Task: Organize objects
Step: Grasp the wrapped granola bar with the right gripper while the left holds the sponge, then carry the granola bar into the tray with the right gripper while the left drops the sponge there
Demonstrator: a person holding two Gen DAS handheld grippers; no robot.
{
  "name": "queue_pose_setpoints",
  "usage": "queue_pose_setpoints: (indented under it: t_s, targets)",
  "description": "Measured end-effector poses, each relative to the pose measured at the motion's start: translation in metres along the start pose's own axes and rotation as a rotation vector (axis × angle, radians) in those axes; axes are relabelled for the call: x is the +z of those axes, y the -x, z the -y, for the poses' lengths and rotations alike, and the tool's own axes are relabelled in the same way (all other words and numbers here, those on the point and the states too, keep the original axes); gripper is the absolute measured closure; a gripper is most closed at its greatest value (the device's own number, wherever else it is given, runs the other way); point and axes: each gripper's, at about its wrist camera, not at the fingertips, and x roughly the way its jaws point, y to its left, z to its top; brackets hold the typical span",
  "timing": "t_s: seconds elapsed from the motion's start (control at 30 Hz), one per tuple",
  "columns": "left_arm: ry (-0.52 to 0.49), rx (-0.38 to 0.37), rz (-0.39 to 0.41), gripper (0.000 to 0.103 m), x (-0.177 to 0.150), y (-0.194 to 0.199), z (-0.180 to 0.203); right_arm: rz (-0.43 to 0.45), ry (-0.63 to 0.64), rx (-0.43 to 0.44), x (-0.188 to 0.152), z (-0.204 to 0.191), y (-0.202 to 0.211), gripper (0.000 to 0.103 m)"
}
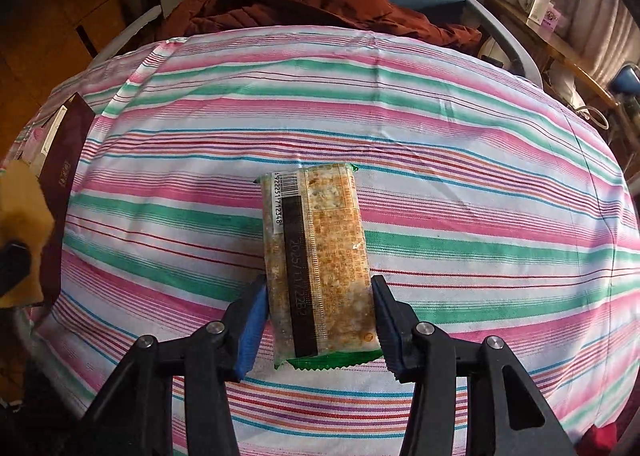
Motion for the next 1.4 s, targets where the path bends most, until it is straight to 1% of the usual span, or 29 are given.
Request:
queue_pose_setpoints:
  t_s: [0.07,0.23,0.33,0.47,0.67,0.77,0.87,0.93,1.17,1.3,1.4]
  targets:
    - [0.011,0.022,0.014,0.04,-0.003,0.012,-0.009,-0.005,0.012,-0.003,0.003,0.0,-0.001,0.053]
    - [0.045,0.06,0.038,0.04,-0.01,0.031,-0.028,-0.003,0.054,-0.001,0.008,-0.024,-0.002,0.053]
    - [0.064,0.07,0.045,0.04,-0.015,0.04,-0.037,0.004,0.069,0.007,0.016,-0.041,-0.004,0.053]
    - [0.093,0.082,0.049,0.04,-0.02,0.046,-0.05,0.026,0.085,0.033,0.019,-0.061,0.004,0.053]
    - [0.145,0.089,0.044,0.04,-0.031,0.055,-0.071,0.061,0.095,0.102,0.022,-0.094,0.012,0.053]
    - [0.182,0.093,0.045,0.04,-0.038,0.061,-0.085,0.077,0.088,0.16,0.022,-0.111,0.018,0.053]
    - [0.223,0.105,0.055,0.04,-0.044,0.072,-0.103,0.097,0.092,0.202,0.021,-0.128,0.026,0.053]
    - [0.275,0.106,0.067,0.04,-0.051,0.083,-0.121,0.116,0.102,0.225,0.021,-0.141,0.033,0.053]
    - [0.405,0.195,0.112,0.04,-0.079,0.124,-0.181,0.175,0.18,0.344,0.022,-0.198,0.058,0.053]
    - [0.481,0.242,0.13,0.04,-0.101,0.148,-0.212,0.165,0.249,0.401,0.022,-0.242,0.056,0.053]
    - [0.517,0.255,0.132,0.04,-0.117,0.159,-0.227,0.145,0.282,0.423,0.023,-0.271,0.047,0.053]
